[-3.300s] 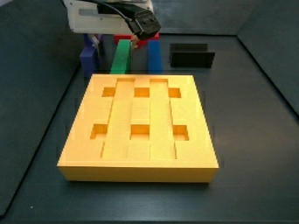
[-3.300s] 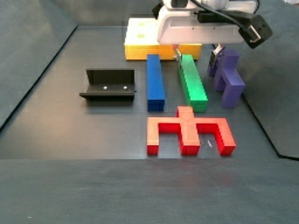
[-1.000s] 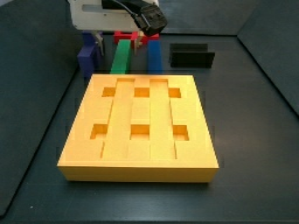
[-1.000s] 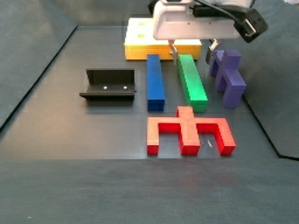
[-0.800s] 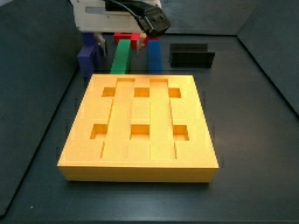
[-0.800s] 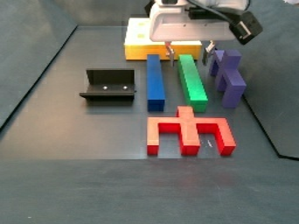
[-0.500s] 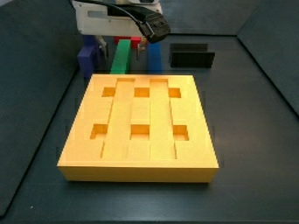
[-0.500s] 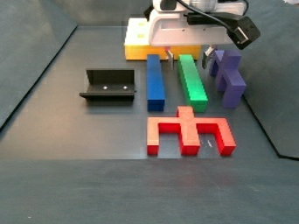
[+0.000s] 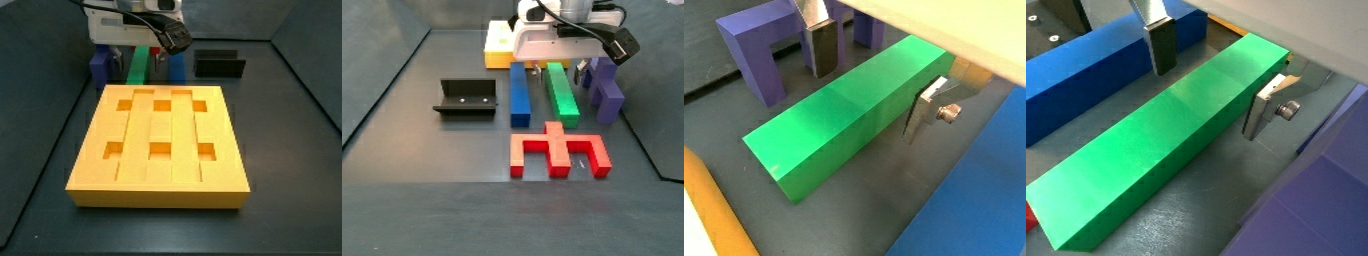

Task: Pick up the green object. Move up. Move to above the board. Insert the green object.
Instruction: Pick up the green object.

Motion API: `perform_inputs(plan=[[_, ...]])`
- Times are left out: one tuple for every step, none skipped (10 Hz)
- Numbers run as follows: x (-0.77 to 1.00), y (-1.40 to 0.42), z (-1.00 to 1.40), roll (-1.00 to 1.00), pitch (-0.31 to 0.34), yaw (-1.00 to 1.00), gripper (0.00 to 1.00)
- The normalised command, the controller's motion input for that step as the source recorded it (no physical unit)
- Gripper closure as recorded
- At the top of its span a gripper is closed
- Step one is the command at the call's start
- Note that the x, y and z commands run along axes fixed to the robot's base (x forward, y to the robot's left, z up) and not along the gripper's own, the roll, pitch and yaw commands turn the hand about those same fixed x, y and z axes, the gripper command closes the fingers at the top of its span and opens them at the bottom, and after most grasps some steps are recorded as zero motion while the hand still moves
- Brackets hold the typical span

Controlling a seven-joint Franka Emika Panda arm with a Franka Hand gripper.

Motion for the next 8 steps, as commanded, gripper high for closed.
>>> perform_inputs(plan=[[0.00, 0.00, -0.08, 0.00, -0.023, -0.02, 0.00], [0.00, 0.00, -0.18, 0.00, -0.060, -0.03, 0.00], [0.00, 0.00, -0.19, 0.00, -0.051, -0.02, 0.00], [0.00, 0.02, -0.19, 0.00, -0.033, -0.02, 0.00], [0.00, 0.01, -0.15, 0.00, -0.014, -0.03, 0.00], [0.00, 0.00, 0.00, 0.02, 0.000, 0.00, 0.00], [0.00, 0.00, 0.00, 0.00, 0.000, 0.00, 0.00], [0.00, 0.00, 0.00, 0.00, 0.000, 0.00, 1.00]])
